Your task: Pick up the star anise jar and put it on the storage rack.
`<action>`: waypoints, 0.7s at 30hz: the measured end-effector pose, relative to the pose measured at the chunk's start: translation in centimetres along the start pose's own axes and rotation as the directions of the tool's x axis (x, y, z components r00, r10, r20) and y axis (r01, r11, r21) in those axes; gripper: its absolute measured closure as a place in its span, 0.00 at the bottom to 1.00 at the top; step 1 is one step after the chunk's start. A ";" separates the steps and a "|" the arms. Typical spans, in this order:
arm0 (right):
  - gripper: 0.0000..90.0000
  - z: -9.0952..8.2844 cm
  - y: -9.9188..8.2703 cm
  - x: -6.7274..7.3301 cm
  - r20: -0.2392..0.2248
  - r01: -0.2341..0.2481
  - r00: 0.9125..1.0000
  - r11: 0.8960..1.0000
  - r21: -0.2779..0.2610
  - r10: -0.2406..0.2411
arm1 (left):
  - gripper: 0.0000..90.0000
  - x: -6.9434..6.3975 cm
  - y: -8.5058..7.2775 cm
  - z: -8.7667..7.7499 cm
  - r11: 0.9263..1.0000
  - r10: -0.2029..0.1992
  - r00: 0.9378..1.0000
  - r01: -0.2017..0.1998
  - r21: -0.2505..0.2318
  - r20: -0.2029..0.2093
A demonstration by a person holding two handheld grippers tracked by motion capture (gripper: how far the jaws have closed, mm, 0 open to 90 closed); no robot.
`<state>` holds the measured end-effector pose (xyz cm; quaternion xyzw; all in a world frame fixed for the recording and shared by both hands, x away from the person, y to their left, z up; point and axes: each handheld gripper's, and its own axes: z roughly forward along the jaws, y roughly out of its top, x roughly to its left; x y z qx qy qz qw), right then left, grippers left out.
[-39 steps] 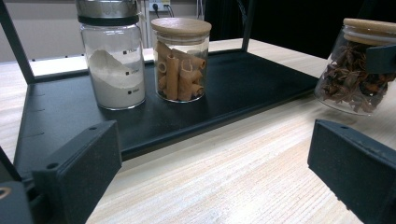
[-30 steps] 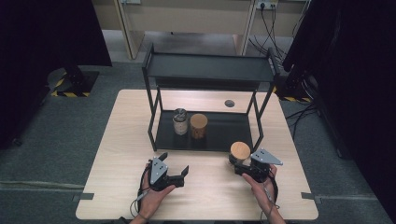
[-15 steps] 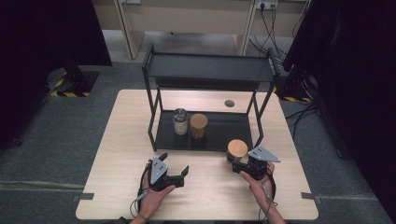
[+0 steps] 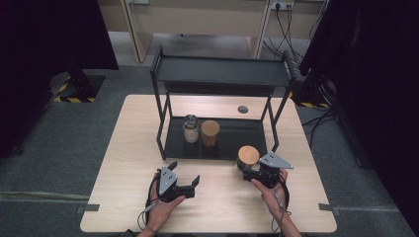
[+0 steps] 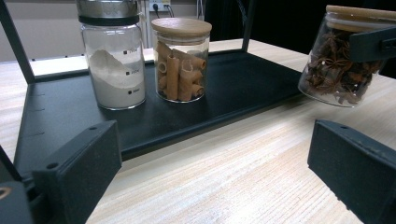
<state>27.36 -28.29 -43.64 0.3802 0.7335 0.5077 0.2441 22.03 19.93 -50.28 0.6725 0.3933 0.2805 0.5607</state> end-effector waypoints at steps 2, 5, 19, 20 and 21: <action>0.29 0.1 0.1 0.0 -0.002 0.001 1.000 1.000 -0.001 -0.001 | 0.03 0.0 0.0 0.0 1.000 0.000 1.000 0.000 0.000 0.000; 0.29 0.2 0.3 0.1 -0.006 0.002 1.000 1.000 -0.004 -0.002 | 0.03 0.0 0.0 0.0 1.000 -0.001 1.000 0.001 0.000 0.000; 0.29 1.4 1.1 0.1 -0.006 0.000 1.000 1.000 -0.005 0.000 | 0.03 0.0 0.0 0.0 1.000 -0.001 1.000 0.001 0.000 0.001; 0.29 1.5 1.2 0.1 -0.006 0.002 1.000 1.000 -0.004 -0.002 | 0.03 0.0 0.0 0.0 1.000 -0.001 1.000 0.001 0.000 0.001; 0.29 1.6 1.2 0.2 -0.006 0.001 1.000 1.000 -0.004 -0.001 | 0.03 0.0 0.0 0.0 1.000 -0.001 1.000 0.001 0.000 0.001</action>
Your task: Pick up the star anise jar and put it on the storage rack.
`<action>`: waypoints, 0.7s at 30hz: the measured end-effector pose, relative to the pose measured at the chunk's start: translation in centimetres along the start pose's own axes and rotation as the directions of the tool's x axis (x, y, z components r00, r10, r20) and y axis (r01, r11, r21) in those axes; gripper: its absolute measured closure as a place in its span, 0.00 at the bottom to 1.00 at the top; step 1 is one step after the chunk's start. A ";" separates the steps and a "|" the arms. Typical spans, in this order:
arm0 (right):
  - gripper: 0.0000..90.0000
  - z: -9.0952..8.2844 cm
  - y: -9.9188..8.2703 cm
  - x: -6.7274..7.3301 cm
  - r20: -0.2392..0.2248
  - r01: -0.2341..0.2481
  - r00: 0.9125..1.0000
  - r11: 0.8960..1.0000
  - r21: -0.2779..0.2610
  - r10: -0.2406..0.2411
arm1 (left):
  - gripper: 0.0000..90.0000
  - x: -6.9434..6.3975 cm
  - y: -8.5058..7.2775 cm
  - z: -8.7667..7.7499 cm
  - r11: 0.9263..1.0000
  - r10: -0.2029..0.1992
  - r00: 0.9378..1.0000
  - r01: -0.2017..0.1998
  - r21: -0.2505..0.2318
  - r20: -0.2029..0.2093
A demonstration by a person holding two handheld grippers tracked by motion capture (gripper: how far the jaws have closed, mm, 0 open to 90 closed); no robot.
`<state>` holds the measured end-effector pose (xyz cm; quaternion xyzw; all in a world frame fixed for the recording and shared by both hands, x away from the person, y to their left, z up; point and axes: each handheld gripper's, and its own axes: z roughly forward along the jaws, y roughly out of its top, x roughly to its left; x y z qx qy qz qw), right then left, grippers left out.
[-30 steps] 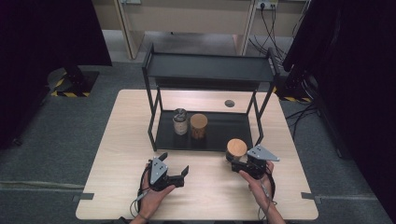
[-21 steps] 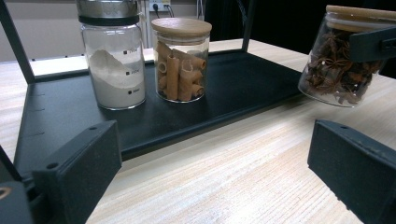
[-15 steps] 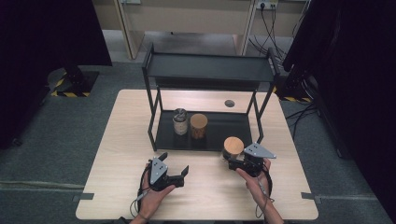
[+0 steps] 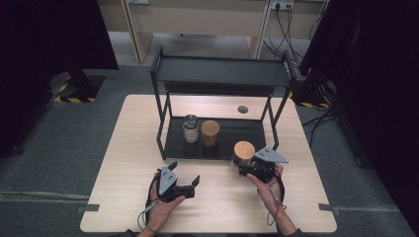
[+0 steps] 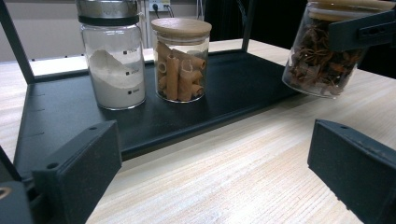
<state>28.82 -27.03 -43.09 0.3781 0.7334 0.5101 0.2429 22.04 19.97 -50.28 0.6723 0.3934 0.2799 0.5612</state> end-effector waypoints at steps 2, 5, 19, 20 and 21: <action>0.29 0.2 0.1 0.0 0.002 0.002 1.000 1.000 0.001 -0.002 | 0.03 0.0 0.0 0.0 1.000 0.000 1.000 0.000 0.000 0.000; 0.29 0.5 0.3 0.0 0.006 0.002 1.000 1.000 -0.001 -0.002 | 0.03 0.0 0.0 0.0 1.000 -0.001 1.000 0.001 0.000 0.001; 0.29 1.5 0.9 -0.1 0.017 0.003 1.000 1.000 -0.006 -0.003 | 0.03 0.0 0.0 0.0 1.000 -0.002 1.000 0.002 0.000 0.000; 0.29 1.6 1.0 0.0 0.019 0.004 1.000 1.000 -0.005 -0.004 | 0.03 0.0 0.0 0.0 1.000 -0.003 1.000 0.003 0.000 0.000; 0.29 1.7 1.0 0.0 0.020 0.003 1.000 1.000 -0.005 -0.003 | 0.03 0.0 0.0 0.0 1.000 -0.003 1.000 0.003 0.000 0.000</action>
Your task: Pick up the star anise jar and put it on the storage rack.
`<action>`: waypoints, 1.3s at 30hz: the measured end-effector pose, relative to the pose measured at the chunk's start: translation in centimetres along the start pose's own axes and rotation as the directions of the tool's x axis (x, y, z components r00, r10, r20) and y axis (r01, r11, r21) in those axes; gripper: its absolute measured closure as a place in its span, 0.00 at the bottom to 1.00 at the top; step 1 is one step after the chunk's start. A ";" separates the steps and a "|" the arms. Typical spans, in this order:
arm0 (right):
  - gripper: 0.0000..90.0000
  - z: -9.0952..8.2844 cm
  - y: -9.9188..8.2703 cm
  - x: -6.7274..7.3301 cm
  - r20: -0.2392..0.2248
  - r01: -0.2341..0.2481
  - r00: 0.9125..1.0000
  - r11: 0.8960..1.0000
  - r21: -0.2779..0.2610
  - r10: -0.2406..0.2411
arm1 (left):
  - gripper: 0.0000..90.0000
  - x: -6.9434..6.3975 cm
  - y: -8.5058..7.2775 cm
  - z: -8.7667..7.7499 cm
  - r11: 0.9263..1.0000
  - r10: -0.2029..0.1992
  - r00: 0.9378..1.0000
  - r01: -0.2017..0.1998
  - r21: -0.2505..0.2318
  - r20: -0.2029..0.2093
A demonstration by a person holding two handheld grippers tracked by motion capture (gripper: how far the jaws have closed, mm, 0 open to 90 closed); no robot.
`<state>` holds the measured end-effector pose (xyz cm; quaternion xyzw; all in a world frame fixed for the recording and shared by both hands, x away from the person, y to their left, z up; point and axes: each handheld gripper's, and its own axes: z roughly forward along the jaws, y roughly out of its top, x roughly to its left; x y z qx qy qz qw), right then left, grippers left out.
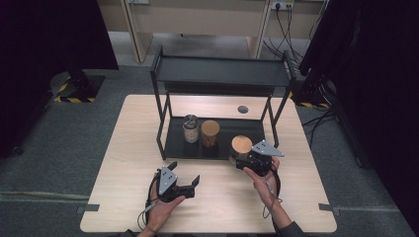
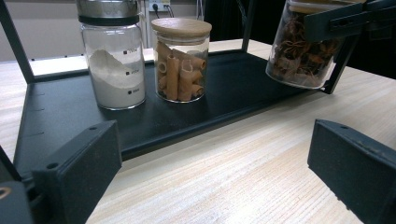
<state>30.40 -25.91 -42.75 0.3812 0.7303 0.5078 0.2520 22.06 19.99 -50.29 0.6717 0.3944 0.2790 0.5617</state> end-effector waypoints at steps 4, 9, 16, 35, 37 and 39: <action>0.29 0.3 0.1 0.0 0.005 0.002 1.000 1.000 -0.004 -0.002 | 0.03 0.0 0.0 0.0 1.000 0.001 1.000 -0.001 0.000 0.000; 0.29 0.7 0.3 0.0 0.010 0.001 1.000 1.000 -0.005 -0.001 | 0.03 0.0 0.0 0.0 1.000 -0.001 1.000 0.001 0.000 0.000; 0.29 1.3 0.6 0.1 0.012 0.005 1.000 1.000 -0.007 -0.005 | 0.03 0.0 0.0 0.0 1.000 0.000 1.000 0.000 -0.001 0.001; 0.29 3.3 1.6 0.9 0.034 0.021 0.999 1.000 -0.016 -0.021 | 0.03 0.0 0.0 0.0 1.000 0.001 1.000 -0.001 -0.002 0.001; 0.29 3.5 1.7 0.9 0.041 0.025 0.999 1.000 -0.014 -0.025 | 0.03 0.0 0.0 0.0 1.000 0.001 1.000 -0.001 -0.001 0.001; 0.29 3.7 1.8 0.9 0.048 0.029 0.998 1.000 -0.012 -0.028 | 0.03 0.0 0.0 0.0 1.000 0.002 1.000 -0.002 -0.001 0.001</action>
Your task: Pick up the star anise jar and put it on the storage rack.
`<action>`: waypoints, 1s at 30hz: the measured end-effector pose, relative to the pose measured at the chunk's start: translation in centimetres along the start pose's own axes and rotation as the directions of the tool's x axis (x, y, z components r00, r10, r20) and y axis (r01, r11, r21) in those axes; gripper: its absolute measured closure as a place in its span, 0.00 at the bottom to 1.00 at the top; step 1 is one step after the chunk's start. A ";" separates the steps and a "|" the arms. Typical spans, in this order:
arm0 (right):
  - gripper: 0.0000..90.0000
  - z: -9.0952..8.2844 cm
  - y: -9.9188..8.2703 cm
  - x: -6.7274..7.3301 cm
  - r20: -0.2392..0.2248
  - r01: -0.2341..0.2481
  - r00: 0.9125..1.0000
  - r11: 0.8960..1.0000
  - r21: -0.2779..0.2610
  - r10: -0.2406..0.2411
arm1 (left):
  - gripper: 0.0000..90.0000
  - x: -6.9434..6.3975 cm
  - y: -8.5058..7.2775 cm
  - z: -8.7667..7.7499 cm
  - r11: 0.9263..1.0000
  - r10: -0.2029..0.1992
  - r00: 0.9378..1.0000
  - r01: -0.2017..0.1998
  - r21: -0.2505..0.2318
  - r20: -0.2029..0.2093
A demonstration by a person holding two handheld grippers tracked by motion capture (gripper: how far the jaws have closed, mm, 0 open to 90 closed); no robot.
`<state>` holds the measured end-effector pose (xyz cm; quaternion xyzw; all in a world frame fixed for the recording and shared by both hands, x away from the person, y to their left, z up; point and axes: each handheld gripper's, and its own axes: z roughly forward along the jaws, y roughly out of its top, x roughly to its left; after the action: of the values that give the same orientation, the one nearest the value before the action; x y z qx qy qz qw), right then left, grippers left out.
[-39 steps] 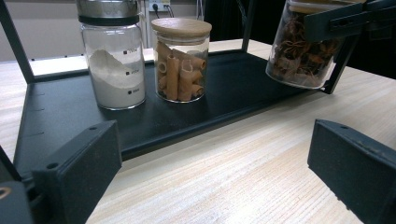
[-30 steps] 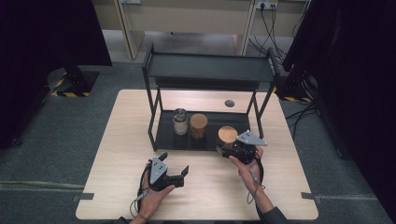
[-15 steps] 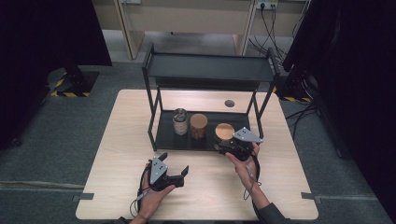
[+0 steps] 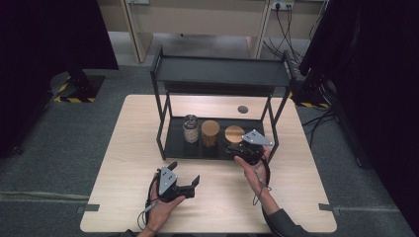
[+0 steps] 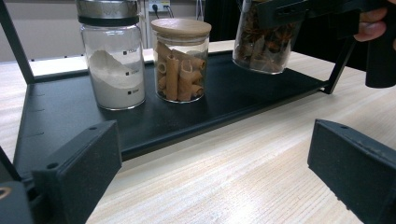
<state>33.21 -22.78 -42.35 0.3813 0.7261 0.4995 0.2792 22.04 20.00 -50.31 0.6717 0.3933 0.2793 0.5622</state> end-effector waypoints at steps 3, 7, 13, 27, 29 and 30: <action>0.29 0.3 0.1 -0.1 0.006 0.000 1.000 1.000 0.003 0.000 | 0.03 0.0 0.0 0.0 1.000 -0.001 1.000 0.001 0.000 0.000; 0.29 0.7 0.2 0.0 0.016 0.000 1.000 1.000 0.009 0.000 | 0.03 0.0 0.0 0.0 1.000 -0.001 1.000 0.001 0.000 0.000; 0.29 1.7 0.1 -0.1 0.041 -0.009 0.999 1.000 0.012 0.008 | 0.03 0.0 0.0 0.0 1.000 -0.002 1.000 0.002 0.000 0.000; 0.29 3.6 0.1 -0.1 0.077 -0.021 0.997 0.999 0.040 0.018 | 0.03 0.0 0.0 0.0 1.000 -0.002 1.000 0.002 0.000 0.000; 0.29 3.8 0.0 -0.1 0.081 -0.023 0.997 0.999 0.042 0.020 | 0.03 0.0 0.0 0.0 1.000 -0.002 1.000 0.002 -0.001 0.000; 0.29 3.9 0.1 -0.1 0.084 -0.024 0.996 0.999 0.045 0.020 | 0.03 0.0 0.0 0.0 1.000 -0.002 1.000 0.002 -0.001 0.000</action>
<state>36.31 -20.82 -43.64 0.4161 0.7208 0.4694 0.2949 22.05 20.02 -50.32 0.6712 0.3939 0.2786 0.5628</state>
